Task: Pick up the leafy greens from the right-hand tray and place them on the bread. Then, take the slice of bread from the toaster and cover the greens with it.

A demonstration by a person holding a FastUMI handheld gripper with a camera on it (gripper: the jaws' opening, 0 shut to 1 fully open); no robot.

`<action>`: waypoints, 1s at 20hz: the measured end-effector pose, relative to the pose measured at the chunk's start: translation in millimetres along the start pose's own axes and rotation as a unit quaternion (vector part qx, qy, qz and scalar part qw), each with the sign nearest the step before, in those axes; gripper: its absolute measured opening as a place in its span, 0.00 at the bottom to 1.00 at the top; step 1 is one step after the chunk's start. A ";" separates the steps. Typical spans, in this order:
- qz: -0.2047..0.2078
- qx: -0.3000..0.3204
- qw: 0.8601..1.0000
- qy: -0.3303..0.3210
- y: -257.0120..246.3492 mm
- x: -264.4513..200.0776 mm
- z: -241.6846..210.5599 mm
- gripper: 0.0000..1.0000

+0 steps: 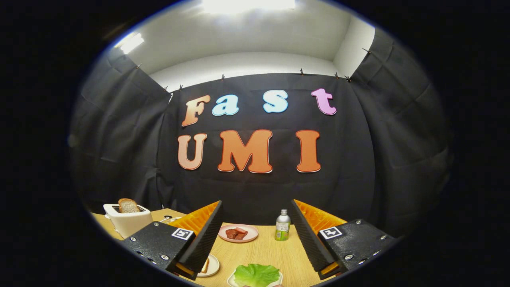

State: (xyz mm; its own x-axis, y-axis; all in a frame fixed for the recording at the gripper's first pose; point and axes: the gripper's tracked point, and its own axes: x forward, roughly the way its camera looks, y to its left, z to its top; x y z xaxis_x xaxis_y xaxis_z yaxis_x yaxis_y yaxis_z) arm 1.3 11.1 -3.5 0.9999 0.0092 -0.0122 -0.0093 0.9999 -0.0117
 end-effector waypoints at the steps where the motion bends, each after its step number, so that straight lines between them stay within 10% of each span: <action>1: 0.002 -0.004 1.000 -0.003 2.4 -1.1 1.5 0.99; 20: 0.012 -0.004 0.999 0.036 7.0 -1.8 -27.6 0.99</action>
State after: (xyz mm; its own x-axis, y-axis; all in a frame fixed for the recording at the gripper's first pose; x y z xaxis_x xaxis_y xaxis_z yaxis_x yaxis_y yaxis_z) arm -0.9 17.8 -31.1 0.9958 0.0330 -0.0849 -0.0346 0.9992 -0.0178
